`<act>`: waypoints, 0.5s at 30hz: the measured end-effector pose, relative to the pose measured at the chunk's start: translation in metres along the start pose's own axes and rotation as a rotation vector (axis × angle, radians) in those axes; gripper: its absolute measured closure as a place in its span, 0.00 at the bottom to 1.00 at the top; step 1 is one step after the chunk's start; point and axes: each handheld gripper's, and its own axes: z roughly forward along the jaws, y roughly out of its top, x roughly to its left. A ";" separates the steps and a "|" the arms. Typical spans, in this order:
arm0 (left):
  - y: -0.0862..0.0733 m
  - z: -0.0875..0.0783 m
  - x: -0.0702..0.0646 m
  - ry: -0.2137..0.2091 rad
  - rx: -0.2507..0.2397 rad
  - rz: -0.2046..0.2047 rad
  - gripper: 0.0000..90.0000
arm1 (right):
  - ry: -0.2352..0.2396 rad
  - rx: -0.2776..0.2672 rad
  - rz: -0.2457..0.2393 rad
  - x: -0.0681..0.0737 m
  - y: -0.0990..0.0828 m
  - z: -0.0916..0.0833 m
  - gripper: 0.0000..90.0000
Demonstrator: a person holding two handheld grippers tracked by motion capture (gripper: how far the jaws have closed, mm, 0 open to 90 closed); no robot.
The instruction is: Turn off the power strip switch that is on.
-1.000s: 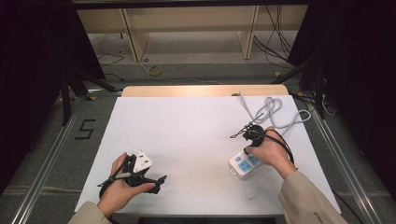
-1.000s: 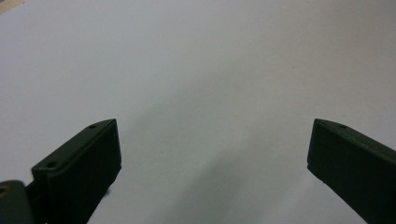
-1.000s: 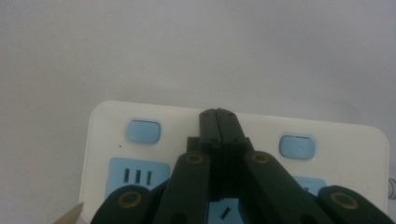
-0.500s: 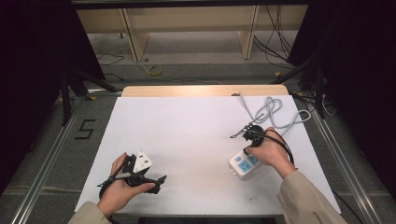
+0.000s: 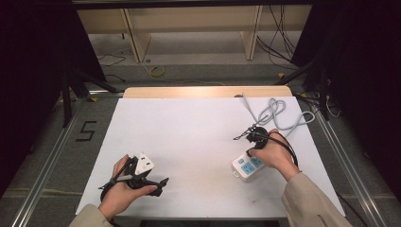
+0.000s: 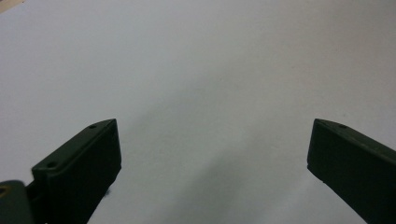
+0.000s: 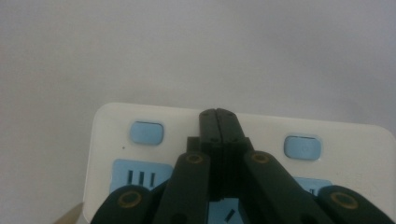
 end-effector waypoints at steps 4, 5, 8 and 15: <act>0.000 0.000 0.000 -0.001 -0.001 0.001 0.03 | -0.002 -0.001 -0.005 0.001 0.000 0.000 1.00; 0.000 0.000 0.000 -0.001 0.000 0.001 0.03 | -0.004 -0.001 -0.006 0.001 0.000 0.000 1.00; 0.000 0.000 0.000 0.000 -0.001 -0.001 0.03 | -0.005 -0.004 -0.006 0.001 0.000 0.000 1.00; 0.000 0.000 0.000 -0.001 -0.001 -0.001 0.03 | -0.009 -0.004 -0.005 0.001 0.000 0.000 1.00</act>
